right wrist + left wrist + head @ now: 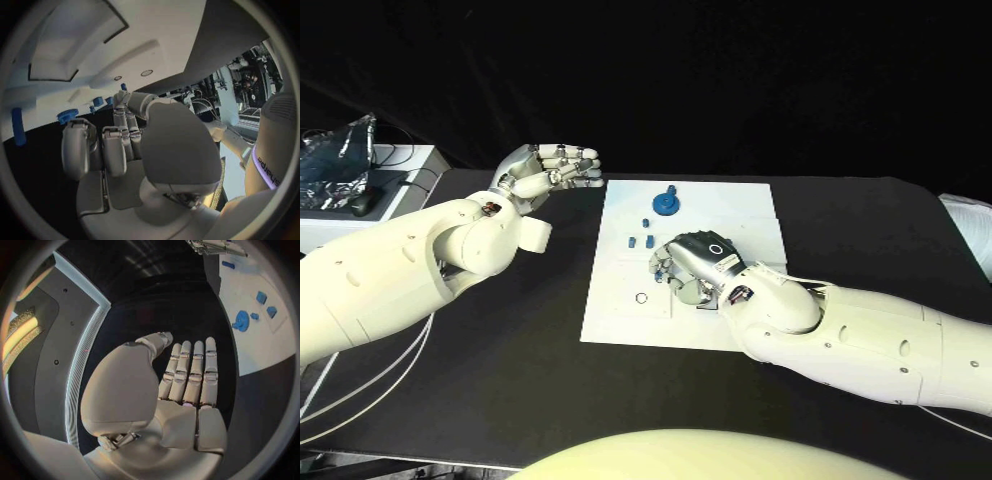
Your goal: Assemble the parts on the task board
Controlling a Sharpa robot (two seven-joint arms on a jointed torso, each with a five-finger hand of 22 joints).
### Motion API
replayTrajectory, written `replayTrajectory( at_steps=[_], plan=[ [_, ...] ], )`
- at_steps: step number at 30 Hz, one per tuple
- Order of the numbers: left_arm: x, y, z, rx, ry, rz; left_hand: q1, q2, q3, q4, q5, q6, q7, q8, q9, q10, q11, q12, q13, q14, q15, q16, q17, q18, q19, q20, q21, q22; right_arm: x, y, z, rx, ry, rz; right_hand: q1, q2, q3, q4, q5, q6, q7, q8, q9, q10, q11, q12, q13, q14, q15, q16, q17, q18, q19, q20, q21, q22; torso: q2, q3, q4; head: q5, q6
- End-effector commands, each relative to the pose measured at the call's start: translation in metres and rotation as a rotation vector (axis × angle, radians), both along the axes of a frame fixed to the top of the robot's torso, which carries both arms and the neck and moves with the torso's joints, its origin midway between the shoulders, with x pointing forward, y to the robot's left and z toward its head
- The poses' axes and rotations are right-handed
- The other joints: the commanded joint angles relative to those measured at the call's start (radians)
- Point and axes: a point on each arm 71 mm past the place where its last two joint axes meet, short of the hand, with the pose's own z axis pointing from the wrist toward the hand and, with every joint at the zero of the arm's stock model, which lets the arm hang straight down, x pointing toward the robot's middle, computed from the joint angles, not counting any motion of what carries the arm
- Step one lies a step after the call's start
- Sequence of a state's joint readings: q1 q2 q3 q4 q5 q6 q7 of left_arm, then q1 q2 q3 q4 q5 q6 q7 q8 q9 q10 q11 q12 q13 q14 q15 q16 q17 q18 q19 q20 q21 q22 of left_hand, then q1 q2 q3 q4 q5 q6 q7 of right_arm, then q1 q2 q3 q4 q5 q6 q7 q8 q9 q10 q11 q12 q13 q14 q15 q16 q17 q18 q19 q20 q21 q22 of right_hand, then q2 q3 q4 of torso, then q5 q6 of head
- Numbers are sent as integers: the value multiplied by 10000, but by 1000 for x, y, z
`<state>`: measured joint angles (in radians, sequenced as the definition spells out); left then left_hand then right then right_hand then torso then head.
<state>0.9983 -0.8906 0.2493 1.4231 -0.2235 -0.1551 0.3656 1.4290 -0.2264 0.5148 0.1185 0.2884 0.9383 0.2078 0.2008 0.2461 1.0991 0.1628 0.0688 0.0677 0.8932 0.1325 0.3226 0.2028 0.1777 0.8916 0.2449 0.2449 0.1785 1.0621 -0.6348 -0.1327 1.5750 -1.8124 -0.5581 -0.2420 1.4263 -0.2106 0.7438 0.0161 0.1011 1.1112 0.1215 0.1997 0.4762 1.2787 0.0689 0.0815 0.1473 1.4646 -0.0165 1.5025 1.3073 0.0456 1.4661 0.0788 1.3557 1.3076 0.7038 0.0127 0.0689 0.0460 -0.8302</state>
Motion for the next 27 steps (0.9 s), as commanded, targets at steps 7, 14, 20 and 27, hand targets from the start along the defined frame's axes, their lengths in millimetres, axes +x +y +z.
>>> replayTrajectory(
  at_steps=[7,14,20,27],
  plan=[
    [0,0,1,-106,-25,-7,44,-43,2,-67,23,9,37,63,-18,-89,38,-41,-9,15,76,-93,20,30,80,7,-114,-41,-1,2,-2,-333,-194,105,-125,-6,8,-58,58,77,3,37,12,155,-145,-11,19,714,-72,-13,1023,-27,470,-45,23,1737,-10,1,-3,65,-113],
    [0,1,0,-85,-2,8,41,-46,-1,-68,22,9,39,63,-20,-100,41,-42,-9,11,79,-108,22,31,83,10,-127,-50,-1,1,-3,-418,-160,90,-125,-6,8,-58,58,77,3,37,12,155,-145,-11,19,714,-72,-13,1023,-27,470,-45,23,1737,-6,6,-11,84,-149],
    [0,2,0,-79,12,-1,42,-46,-3,-74,22,8,40,63,-26,-129,47,-48,-10,-1,86,-144,25,34,94,14,-153,-70,0,0,-4,-535,-126,39,-134,-8,9,-64,71,78,4,38,14,158,-144,-13,20,713,-71,-15,1017,-30,475,-45,41,1745,-9,-3,0,47,-152],
    [0,2,1,-73,13,-1,42,-46,-3,-74,22,8,40,63,-26,-129,47,-48,-10,-1,86,-144,25,34,94,14,-153,-70,2,-1,-5,-661,-117,5,-134,-8,9,-64,71,78,4,38,14,158,-144,-13,20,713,-71,-15,1017,-30,475,-45,41,1745,-1,3,-3,54,-203]
  ],
)
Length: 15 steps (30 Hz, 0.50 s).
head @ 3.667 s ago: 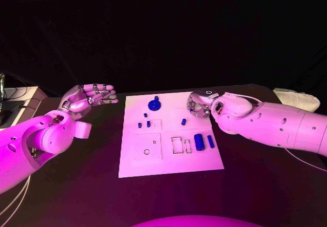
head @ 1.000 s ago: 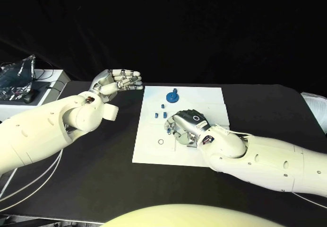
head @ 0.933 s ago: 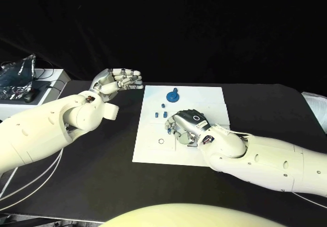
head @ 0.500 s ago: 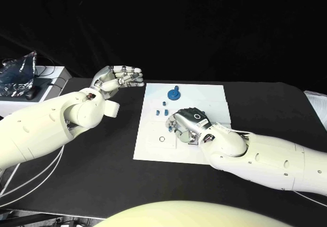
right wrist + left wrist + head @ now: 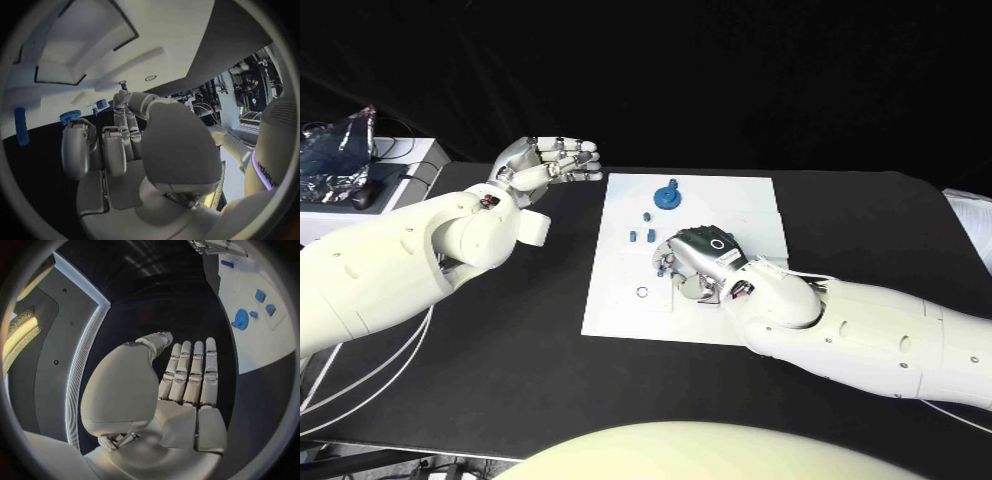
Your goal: Assemble the parts on the task board
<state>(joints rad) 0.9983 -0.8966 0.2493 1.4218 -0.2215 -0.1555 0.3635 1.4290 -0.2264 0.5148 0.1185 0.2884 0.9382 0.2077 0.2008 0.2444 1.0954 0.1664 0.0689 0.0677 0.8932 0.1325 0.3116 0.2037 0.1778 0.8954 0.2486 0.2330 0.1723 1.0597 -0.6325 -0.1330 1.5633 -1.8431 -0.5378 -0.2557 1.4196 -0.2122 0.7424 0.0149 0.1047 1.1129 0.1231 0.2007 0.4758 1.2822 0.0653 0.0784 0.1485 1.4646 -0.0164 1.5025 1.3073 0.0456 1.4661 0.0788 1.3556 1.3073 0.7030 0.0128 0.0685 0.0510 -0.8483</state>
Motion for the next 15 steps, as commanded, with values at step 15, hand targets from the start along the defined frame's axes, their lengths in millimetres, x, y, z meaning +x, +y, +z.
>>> replayTrajectory(
  at_steps=[15],
  plan=[
    [-1,0,1,-92,-17,-75,44,-46,-4,-78,22,8,42,63,-12,-109,14,-50,-11,-7,90,-53,19,34,65,-20,-49,-20,2,2,-5,-547,-8,43,-87,5,22,-64,49,64,-10,27,21,128,-107,10,9,714,-69,-14,1019,-32,478,-44,51,1754,2,-11,1,15,-96]
  ],
)
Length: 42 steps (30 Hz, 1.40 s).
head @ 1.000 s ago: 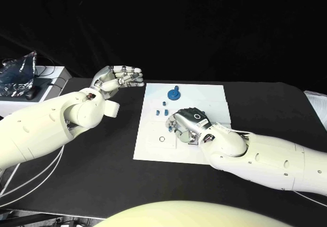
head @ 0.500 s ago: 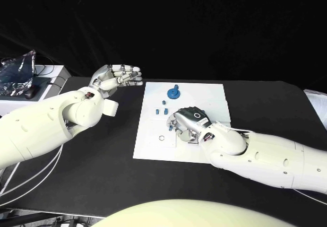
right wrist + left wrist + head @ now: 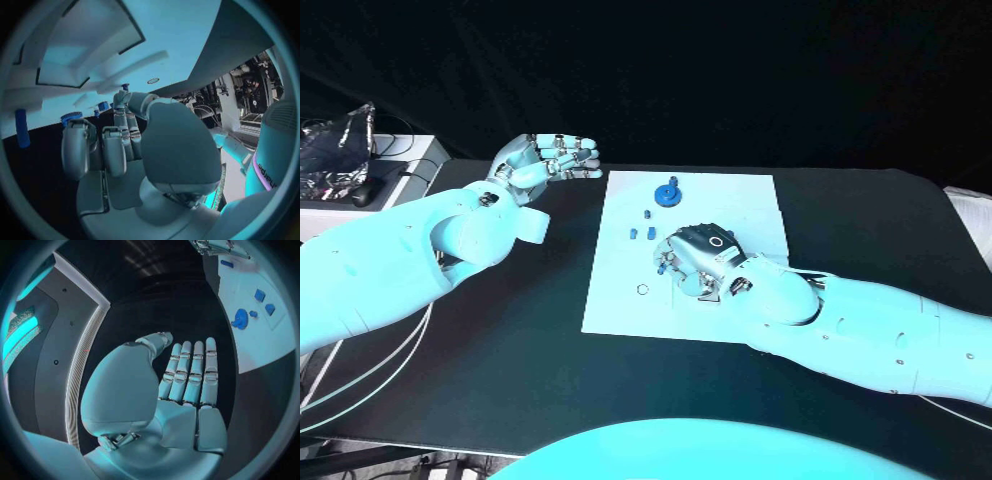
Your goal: Assemble the parts on the task board
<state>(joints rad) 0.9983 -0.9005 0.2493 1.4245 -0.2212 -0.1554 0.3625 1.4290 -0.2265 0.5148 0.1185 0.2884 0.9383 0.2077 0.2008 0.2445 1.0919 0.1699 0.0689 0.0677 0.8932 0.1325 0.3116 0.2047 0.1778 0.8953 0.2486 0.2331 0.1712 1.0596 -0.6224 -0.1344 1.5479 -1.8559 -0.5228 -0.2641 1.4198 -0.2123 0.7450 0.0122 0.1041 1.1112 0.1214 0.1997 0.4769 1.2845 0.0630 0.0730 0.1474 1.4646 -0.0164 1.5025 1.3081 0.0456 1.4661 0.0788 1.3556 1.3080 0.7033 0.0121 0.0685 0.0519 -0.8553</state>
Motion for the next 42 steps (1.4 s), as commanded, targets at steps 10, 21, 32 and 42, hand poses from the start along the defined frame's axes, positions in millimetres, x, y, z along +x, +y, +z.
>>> replayTrajectory(
  at_steps=[10,21,32,42],
  plan=[
    [-1,-1,1,-90,-13,-69,48,-42,-4,-84,23,8,43,64,-16,-86,-19,-49,-10,-11,93,-74,13,35,76,-18,-65,-20,-2,2,-6,-591,197,334,-139,-7,-21,-44,64,77,17,32,14,97,-75,44,19,714,-62,-15,1007,-32,477,-41,50,1748,-13,-6,-8,38,-98],
    [-1,0,1,-68,23,-53,70,-27,7,-101,25,13,44,67,-20,-97,-18,-45,-8,-9,94,-99,19,38,92,-17,-86,-37,-4,3,-8,-643,482,485,-548,-229,-366,-38,369,-365,144,-258,-79,-220,55,-107,-85,701,59,-32,956,-13,437,47,-81,1711,-19,-9,-10,47,-101],
    [0,0,0,-67,46,-65,86,-15,16,-112,27,15,45,69,-22,-103,-18,-42,-7,-7,95,-114,23,40,101,-17,-99,-47,-1,-1,-10,-767,558,112,-853,-777,-769,-66,512,-1299,254,-854,-386,-1022,235,-123,-457,640,198,-134,726,85,304,183,-612,1500,-10,3,-1,35,-52],
    [0,1,0,-66,71,-70,91,-8,20,-117,27,16,47,69,-25,-105,-16,-40,-6,-4,95,-125,26,40,109,-16,-108,-55,1,-2,-10,-742,455,-162,-836,-761,-818,-126,522,-1447,266,-951,-449,-1091,242,-102,-519,628,210,-155,681,104,283,204,-709,1460,-1,7,-2,33,-10]
  ],
)
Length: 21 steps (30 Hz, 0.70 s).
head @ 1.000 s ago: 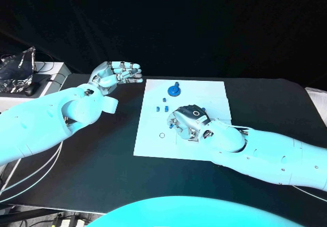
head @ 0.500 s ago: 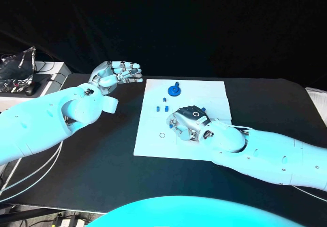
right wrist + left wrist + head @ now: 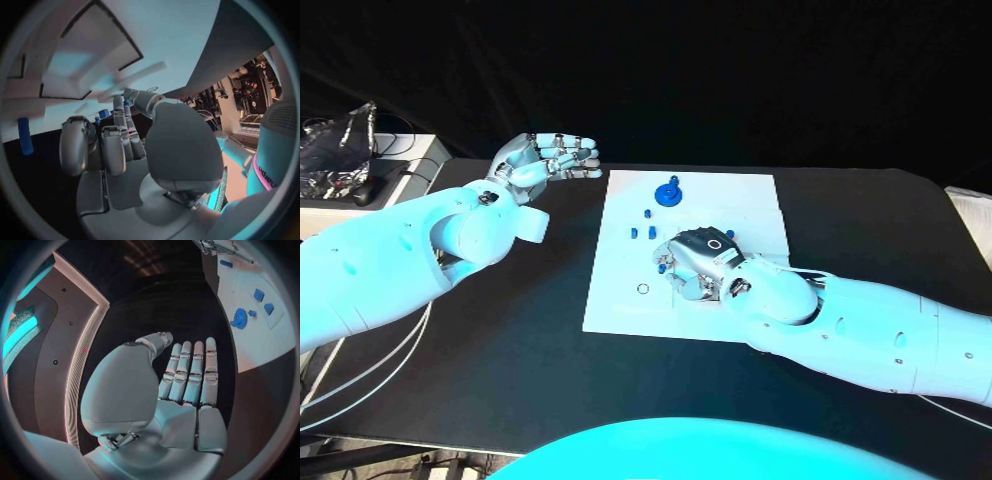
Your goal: Assemble the parts on the task board
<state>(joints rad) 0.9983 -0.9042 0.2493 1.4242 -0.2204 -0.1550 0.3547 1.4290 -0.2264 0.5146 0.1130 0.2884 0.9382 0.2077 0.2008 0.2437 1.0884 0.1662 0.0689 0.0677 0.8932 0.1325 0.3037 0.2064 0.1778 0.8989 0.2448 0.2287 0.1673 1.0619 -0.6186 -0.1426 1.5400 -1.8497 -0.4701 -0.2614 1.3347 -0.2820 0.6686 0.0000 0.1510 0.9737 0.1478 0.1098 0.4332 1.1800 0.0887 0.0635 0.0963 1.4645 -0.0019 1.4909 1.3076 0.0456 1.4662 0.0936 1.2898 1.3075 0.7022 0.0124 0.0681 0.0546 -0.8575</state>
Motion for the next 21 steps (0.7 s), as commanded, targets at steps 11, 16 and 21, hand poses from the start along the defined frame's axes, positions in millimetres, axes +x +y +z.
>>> replayTrajectory(
  at_steps=[11,16,21],
  plan=[
    [0,-1,0,-97,16,-105,103,8,31,-71,28,25,47,74,-19,-74,22,-37,-4,2,96,-63,14,41,85,21,-79,-28,4,-9,-2,-40,-185,-838,70,-45,-13,-43,122,-139,3,-100,-53,-59,-16,1,-49,618,61,-60,642,115,273,62,-108,1441,6,1,-1,-25,60],
    [0,-1,0,-104,12,-117,103,8,31,-71,28,25,47,74,-19,-74,22,-37,-4,2,96,-63,14,41,85,21,-79,-28,5,-13,2,207,-360,-1061,83,-50,3,-69,267,-267,0,-179,-106,-64,-21,9,-89,611,55,-76,611,124,269,60,-152,1422,-11,-4,-5,-75,109],
    [0,-1,0,-106,14,-113,107,9,32,-75,27,27,46,76,-20,-76,22,-36,-4,4,97,-71,17,41,90,21,-86,-33,4,-17,10,516,-506,-1099,45,-59,-16,-54,337,-234,1,-166,-110,-45,-23,19,-102,607,55,-85,590,123,273,60,-151,1422,-13,1,-13,-157,222]
  ],
)
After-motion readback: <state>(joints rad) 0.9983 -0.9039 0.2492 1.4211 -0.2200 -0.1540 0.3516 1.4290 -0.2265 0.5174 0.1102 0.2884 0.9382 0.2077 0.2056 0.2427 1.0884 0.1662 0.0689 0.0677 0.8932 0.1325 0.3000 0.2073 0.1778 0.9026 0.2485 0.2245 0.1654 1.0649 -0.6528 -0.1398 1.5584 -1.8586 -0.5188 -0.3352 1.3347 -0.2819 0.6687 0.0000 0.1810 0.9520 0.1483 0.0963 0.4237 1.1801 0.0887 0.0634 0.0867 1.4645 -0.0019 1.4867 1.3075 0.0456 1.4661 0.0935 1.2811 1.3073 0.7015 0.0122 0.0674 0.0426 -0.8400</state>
